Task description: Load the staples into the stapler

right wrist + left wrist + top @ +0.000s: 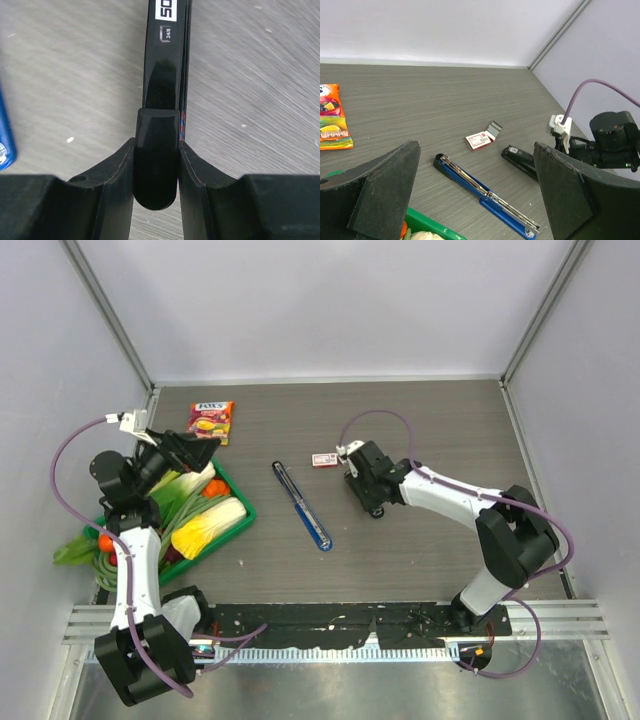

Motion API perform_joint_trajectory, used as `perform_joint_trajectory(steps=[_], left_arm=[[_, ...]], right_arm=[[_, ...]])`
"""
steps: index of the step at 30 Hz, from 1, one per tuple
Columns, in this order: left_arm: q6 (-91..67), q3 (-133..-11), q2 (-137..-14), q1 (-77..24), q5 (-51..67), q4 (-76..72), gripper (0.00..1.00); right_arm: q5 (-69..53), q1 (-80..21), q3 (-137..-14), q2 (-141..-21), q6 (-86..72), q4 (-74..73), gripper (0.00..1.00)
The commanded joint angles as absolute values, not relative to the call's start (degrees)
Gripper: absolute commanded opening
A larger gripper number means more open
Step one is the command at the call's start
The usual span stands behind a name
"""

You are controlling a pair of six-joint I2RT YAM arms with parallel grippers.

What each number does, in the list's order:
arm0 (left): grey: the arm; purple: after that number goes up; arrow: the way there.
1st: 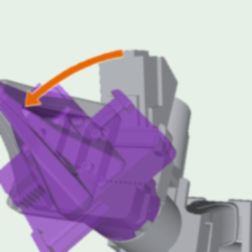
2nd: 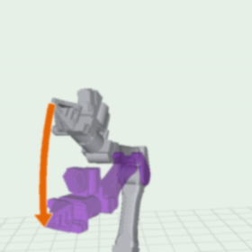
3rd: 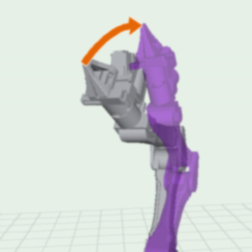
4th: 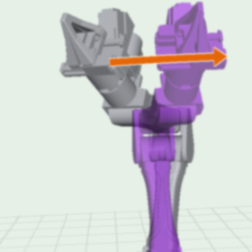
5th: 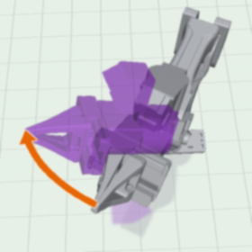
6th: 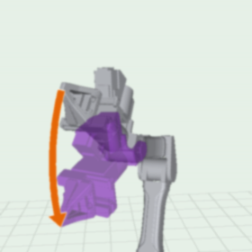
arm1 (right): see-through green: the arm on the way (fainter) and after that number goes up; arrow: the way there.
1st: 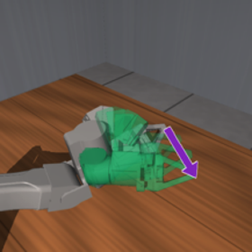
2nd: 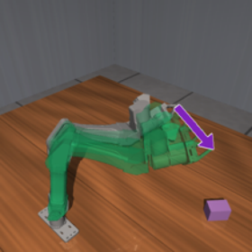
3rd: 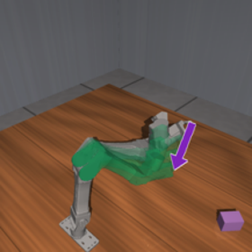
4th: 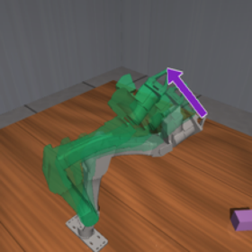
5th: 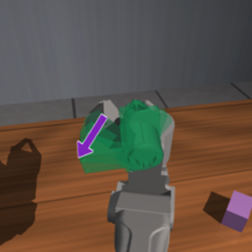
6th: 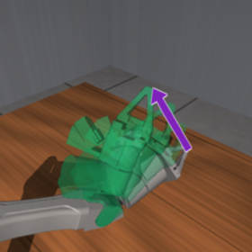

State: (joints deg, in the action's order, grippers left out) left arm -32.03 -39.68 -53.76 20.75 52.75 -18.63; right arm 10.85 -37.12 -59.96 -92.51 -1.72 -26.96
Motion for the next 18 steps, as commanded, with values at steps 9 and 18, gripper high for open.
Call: perform_joint_trajectory(steps=[9, 18], left_arm=[[-34.3, -38.9, -53.1, 21.0, 56.2, -24.9, 1.0], [-26.5, -41.9, -55.5, 12.5, 58.4, -21.3, 1.0]], right_arm=[[0.7, -38.7, -59.1, -92.6, 9.8, -21.3, 0.13], [0.7, -38.0, -56.6, -87.9, 12.1, -19.2, 0.47]])
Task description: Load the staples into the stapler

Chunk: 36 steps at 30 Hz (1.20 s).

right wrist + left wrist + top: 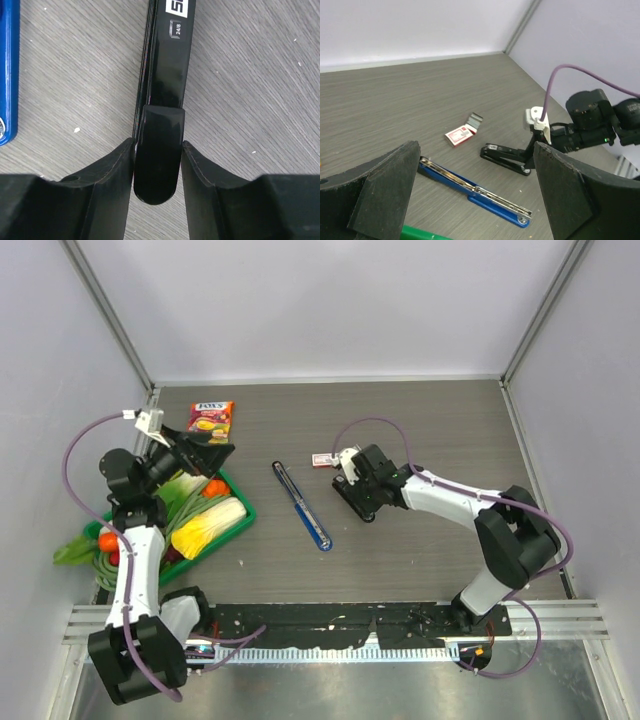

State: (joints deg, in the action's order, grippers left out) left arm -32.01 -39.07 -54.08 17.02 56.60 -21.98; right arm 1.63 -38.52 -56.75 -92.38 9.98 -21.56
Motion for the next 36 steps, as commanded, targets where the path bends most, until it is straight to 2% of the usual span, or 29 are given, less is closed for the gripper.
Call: perform_joint_trajectory(steps=[1, 4, 8, 13, 17, 23, 29, 36], left_arm=[[-22.3, -42.7, -56.2, 10.9, 58.3, -17.3, 1.0], [-10.7, -47.4, -59.3, 3.7, 56.7, -7.5, 1.0], [-0.8, -55.9, -66.4, -6.0, 55.9, -1.0, 1.0], [15.6, -68.3, -78.4, -17.8, 57.3, 9.1, 1.0], [35.1, -80.7, -89.4, -27.9, 51.1, 29.2, 1.0], [46.8, -93.8, -105.3, -39.9, 39.2, 38.8, 1.0], [58.7, -107.1, -116.6, -42.9, 38.3, 53.9, 0.97], [67.5, -108.5, -122.2, -44.0, 37.0, 60.7, 0.94]], right_arm=[[0.8, -38.0, -56.6, -87.4, 12.2, -19.2, 0.49], [0.7, -36.0, -56.7, -83.9, 12.9, -19.9, 0.57], [-5.4, -30.9, -57.3, -76.1, 13.3, -21.9, 0.71], [-15.1, -16.5, -56.4, -65.3, 13.7, -23.2, 0.81], [-20.8, -5.6, -54.6, -60.3, 13.8, -22.7, 0.84], [-23.4, 1.8, -54.5, -58.7, 13.4, -23.0, 0.84], [-22.9, 3.1, -54.3, -59.2, 13.6, -22.9, 0.84], [-23.6, 3.8, -54.1, -60.1, 13.8, -23.0, 0.83]])
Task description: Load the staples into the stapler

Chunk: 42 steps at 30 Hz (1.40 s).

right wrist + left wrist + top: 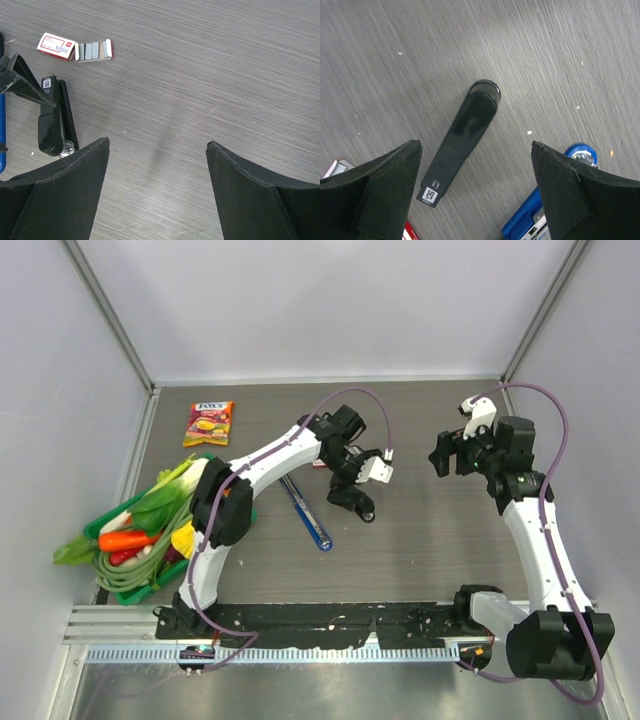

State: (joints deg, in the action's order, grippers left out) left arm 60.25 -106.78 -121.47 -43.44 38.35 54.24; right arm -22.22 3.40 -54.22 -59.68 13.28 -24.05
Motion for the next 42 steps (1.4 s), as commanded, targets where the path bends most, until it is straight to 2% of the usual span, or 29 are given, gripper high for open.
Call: perform_joint_trajectory(steps=[1, 7, 12, 17, 19, 23, 27, 32, 35, 39, 42], left_arm=[[67.5, -108.0, -122.4, -44.1, 36.6, 60.4, 0.92], [64.3, -108.0, -125.5, -44.5, 35.7, 57.0, 0.8], [61.6, -108.8, -127.2, -44.6, 36.3, 55.4, 0.73], [60.3, -109.6, -128.3, -44.7, 36.3, 54.6, 0.59], [59.6, -109.6, -128.5, -44.7, 36.1, 54.4, 0.51], [58.8, -109.1, -128.5, -44.8, 36.1, 53.7, 0.45], [57.9, -108.9, -128.7, -45.1, 35.8, 53.3, 0.33], [56.7, -108.3, -128.5, -45.5, 34.9, 52.6, 0.3], [55.2, -106.8, -127.7, -45.7, 33.9, 51.0, 0.23], [51.2, -103.6, -126.2, -46.1, 30.9, 46.0, 0.0], [46.9, -101.1, -124.4, -46.2, 27.3, 40.3, 0.0]], right_arm=[[-23.7, 3.8, -54.1, -60.6, 13.7, -23.0, 0.83], [-23.8, 3.8, -54.1, -61.1, 13.6, -23.0, 0.82], [-23.9, 4.0, -54.1, -60.9, 13.6, -23.0, 0.82], [-24.3, 4.3, -54.0, -60.7, 13.5, -22.9, 0.82], [-24.3, 4.4, -54.0, -60.7, 13.5, -22.9, 0.82], [-24.4, 4.5, -54.0, -60.6, 13.6, -22.9, 0.82], [-24.5, 4.6, -54.0, -60.5, 13.5, -22.9, 0.81], [-24.7, 4.7, -53.9, -59.9, 13.5, -23.0, 0.82], [-24.7, 4.8, -53.9, -59.9, 13.5, -23.0, 0.81], [-24.8, 4.8, -53.8, -59.9, 13.6, -22.9, 0.81], [-24.9, 4.8, -53.7, -59.7, 13.8, -22.9, 0.81]])
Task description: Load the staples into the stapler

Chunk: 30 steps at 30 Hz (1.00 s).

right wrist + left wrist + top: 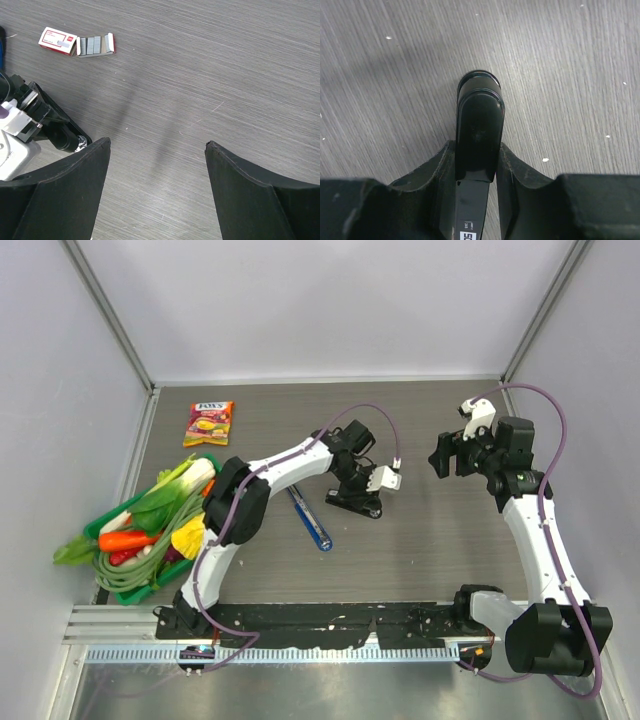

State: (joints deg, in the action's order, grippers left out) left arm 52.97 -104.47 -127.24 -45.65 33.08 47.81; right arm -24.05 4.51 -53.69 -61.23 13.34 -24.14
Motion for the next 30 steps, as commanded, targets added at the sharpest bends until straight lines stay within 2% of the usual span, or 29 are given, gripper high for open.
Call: perform_joint_trajectory(steps=[1, 5, 12, 17, 23, 30], left_arm=[[45.9, -100.6, -123.8, -46.2, 26.6, 38.3, 0.0], [41.5, -99.1, -119.9, -46.2, 23.0, 34.5, 0.0], [36.7, -95.5, -107.5, -46.2, 21.0, 33.0, 0.0], [35.3, -92.0, -99.6, -46.2, 23.4, 35.4, 0.0], [32.6, -89.7, -93.6, -46.2, 25.6, 37.0, 0.0], [28.0, -87.6, -91.2, -46.1, 28.0, 36.2, 0.0]], right_arm=[[-25.0, 4.8, -53.7, -59.6, 13.8, -23.0, 0.81], [-27.6, 4.8, -53.2, -58.7, 15.4, -23.0, 0.81], [-45.7, 4.7, -50.0, -55.9, 25.2, -26.5, 0.81], [-57.4, 3.1, -44.7, -51.2, 32.7, -22.0, 0.82], [-52.7, -5.2, -49.1, -54.9, 34.1, -19.3, 0.81], [-55.2, -12.7, -52.3, -57.0, 39.0, -16.6, 0.81]])
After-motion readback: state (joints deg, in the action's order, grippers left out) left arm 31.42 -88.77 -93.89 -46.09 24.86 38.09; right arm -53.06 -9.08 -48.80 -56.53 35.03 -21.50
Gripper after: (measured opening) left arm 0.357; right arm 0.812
